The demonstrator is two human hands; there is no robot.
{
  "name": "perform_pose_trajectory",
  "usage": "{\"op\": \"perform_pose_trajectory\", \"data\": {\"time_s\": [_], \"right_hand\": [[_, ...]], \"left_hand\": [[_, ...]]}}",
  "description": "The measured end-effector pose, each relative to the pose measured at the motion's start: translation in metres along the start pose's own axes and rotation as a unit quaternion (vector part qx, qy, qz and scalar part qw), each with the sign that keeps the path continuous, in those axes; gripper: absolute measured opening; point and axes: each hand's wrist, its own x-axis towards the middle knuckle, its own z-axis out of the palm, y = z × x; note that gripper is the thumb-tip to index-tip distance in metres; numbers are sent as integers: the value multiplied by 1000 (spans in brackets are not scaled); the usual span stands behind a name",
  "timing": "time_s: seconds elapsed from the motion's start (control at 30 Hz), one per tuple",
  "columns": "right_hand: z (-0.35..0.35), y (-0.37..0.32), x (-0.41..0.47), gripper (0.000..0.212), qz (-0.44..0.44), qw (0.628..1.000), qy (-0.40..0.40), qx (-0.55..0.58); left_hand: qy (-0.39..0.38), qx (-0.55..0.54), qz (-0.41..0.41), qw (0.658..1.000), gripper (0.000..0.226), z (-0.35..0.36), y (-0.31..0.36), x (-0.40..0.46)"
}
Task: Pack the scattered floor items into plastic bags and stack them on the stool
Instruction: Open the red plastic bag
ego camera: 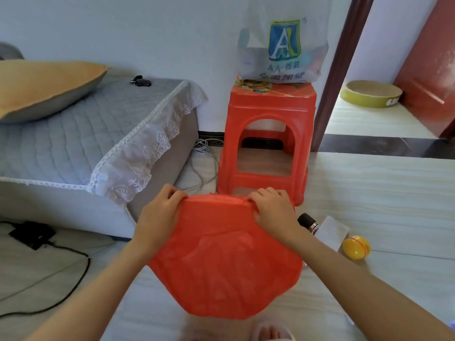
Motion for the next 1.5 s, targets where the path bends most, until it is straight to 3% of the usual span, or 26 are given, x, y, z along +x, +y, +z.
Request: {"op": "perform_pose_trajectory", "data": {"time_s": [0.3, 0.43, 0.63, 0.83, 1.0, 1.13, 1.27, 1.5], "right_hand": [[109, 24, 63, 22, 15, 998, 46, 40], [137, 35, 61, 34, 34, 997, -4, 65], [153, 51, 36, 42, -21, 997, -25, 70], [150, 53, 13, 48, 2, 997, -31, 66], [142, 49, -4, 45, -17, 998, -40, 53], [141, 33, 4, 28, -39, 999, -27, 26], [141, 17, 33, 20, -15, 999, 3, 42], [138, -4, 89, 7, 50, 986, 71, 144]], "left_hand": [[0, 42, -17, 999, 30, 103, -59, 33], [-28, 23, -37, 999, 30, 137, -67, 31], [-13, 14, -74, 997, 33, 141, -68, 40], [-32, 33, -59, 997, 32, 137, -57, 9], [7, 48, -59, 997, 26, 118, -51, 11], [6, 65, -106, 992, 15, 107, -50, 10], [-10, 75, -143, 987, 15, 98, -65, 14], [52, 14, -167, 984, 16, 93, -89, 52]]}}
